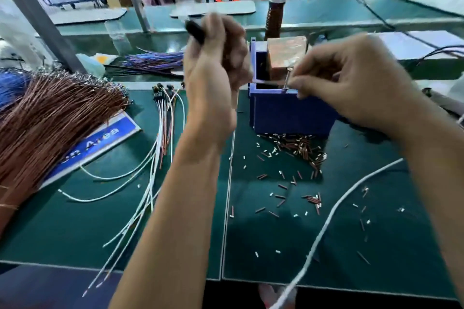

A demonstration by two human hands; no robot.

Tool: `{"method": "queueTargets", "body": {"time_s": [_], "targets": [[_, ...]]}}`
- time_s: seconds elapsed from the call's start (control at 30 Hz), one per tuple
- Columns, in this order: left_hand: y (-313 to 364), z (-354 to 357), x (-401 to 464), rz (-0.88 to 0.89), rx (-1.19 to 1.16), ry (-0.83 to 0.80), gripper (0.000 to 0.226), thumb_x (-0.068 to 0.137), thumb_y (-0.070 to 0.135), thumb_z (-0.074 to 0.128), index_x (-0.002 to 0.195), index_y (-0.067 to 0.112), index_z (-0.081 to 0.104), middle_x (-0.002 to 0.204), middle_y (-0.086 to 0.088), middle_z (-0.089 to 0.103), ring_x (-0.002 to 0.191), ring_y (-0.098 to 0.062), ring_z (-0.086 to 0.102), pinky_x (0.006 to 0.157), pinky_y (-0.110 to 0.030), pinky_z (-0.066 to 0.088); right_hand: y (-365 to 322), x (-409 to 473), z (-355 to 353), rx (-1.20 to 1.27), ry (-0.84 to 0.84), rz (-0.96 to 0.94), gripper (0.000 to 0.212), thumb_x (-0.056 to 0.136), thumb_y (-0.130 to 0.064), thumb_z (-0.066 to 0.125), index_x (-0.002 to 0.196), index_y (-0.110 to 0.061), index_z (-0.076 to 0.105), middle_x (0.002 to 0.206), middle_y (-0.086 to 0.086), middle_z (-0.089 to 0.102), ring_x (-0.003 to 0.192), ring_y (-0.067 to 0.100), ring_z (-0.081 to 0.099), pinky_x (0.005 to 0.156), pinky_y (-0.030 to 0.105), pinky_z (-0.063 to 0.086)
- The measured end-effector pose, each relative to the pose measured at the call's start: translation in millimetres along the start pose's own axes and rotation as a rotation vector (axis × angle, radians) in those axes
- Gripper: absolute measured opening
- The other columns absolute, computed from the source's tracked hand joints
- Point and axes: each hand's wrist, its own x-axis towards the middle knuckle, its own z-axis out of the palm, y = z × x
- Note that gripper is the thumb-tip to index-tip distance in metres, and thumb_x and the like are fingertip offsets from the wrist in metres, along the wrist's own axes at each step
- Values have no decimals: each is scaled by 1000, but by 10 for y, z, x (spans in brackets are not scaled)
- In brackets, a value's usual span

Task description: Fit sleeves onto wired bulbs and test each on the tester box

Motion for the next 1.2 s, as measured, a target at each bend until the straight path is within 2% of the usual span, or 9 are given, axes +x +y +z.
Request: {"method": "queueTargets", "body": {"time_s": [0.1, 0.23, 0.33, 0.47, 0.63, 0.8, 0.9, 1.07, 1.2], "targets": [[-333, 133, -239, 129, 234, -192, 33, 109, 17, 43, 86, 4, 62, 62, -2, 44, 54, -11, 38, 52, -25, 31, 284, -221, 188, -95, -12, 42, 14, 88, -29, 82, 84, -16, 79, 67, -11, 71, 61, 4, 65, 67, 17, 51], [-683, 59, -410, 300, 685, -448, 15, 97, -4, 57, 104, 0, 70, 88, -1, 63, 81, -17, 59, 74, -27, 45, 505, -443, 376, -138, 20, 30, 7, 86, -15, 84, 92, -12, 80, 80, -1, 76, 70, 10, 66, 70, 13, 41], [-774, 76, -457, 336, 767, -538, 21, 94, -3, 59, 111, 4, 71, 104, -6, 69, 94, -24, 65, 83, -30, 49, 604, -567, 469, -94, 104, -1, 10, 87, -9, 83, 96, -10, 81, 84, -9, 74, 77, 0, 64, 76, 8, 44], [-839, 39, -523, 261, 779, -611, 18, 95, 5, 61, 109, 8, 71, 95, -3, 74, 88, -26, 70, 76, -42, 54, 633, -702, 549, 68, 225, 53, 9, 86, -12, 85, 93, -11, 81, 84, -9, 76, 76, 0, 70, 73, 16, 53], [-895, 21, -521, 270, 770, -542, 3, 91, 9, 76, 93, 11, 77, 77, 8, 71, 70, -9, 64, 66, -30, 53, 671, -733, 586, 192, 231, 108, 5, 91, -13, 81, 96, -12, 80, 85, -11, 76, 76, 7, 73, 71, 19, 56], [-886, -1, -517, 283, 755, -468, 6, 89, 17, 81, 93, 14, 80, 82, 7, 76, 73, -10, 69, 71, -31, 55, 767, -747, 601, 367, 218, 240, 7, 97, -13, 73, 102, -16, 77, 82, -7, 79, 58, 16, 68, 59, 16, 50], [-888, 1, -512, 274, 738, -472, 4, 89, 15, 81, 91, 12, 80, 83, 6, 77, 75, -9, 70, 72, -29, 55, 780, -744, 599, 404, 202, 265, 6, 97, -15, 73, 96, -19, 76, 81, -5, 78, 58, 19, 68, 55, 17, 49], [-891, -21, -491, 224, 723, -498, 4, 89, 13, 80, 86, 11, 79, 79, 7, 74, 72, -8, 67, 70, -25, 52, 763, -745, 577, 398, 143, 271, 9, 99, -17, 71, 91, -20, 73, 73, -6, 73, 53, 13, 63, 52, 12, 44], [-898, -64, -490, 130, 644, -468, 4, 88, 10, 80, 84, 10, 78, 72, 12, 68, 65, 0, 61, 65, -19, 46, 772, -741, 509, 450, 250, 326, 10, 101, -14, 67, 92, -16, 70, 74, 2, 73, 51, 18, 63, 46, 15, 43]]}}
